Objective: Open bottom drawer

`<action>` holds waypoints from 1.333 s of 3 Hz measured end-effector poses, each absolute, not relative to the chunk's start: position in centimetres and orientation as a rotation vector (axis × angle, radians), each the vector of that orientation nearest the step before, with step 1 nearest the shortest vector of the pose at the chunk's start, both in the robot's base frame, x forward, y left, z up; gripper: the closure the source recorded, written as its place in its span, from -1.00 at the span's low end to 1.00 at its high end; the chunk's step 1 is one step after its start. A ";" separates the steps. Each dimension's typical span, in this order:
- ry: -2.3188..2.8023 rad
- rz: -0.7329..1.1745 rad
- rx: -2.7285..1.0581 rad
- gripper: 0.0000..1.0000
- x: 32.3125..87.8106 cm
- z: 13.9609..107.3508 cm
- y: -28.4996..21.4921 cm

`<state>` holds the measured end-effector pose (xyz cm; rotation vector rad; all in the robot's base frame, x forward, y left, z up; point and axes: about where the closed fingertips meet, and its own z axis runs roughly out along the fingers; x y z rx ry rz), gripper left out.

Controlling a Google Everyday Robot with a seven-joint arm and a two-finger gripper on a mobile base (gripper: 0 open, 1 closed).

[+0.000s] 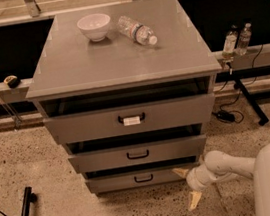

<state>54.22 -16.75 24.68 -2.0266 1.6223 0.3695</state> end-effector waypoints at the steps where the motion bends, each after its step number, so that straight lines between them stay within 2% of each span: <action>1: 1.686 0.321 -1.997 -1.00 57.6 22.4 -17.8; 2: 1.728 0.291 -1.979 -1.00 59.8 21.6 -18.7; 3: 1.785 0.284 -1.940 -0.82 61.9 20.4 -19.2; 4: 1.823 0.283 -1.910 -0.43 63.7 19.0 -18.8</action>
Offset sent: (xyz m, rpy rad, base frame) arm 0.0861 -0.0354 -0.0368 -0.0791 -0.0170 -0.1398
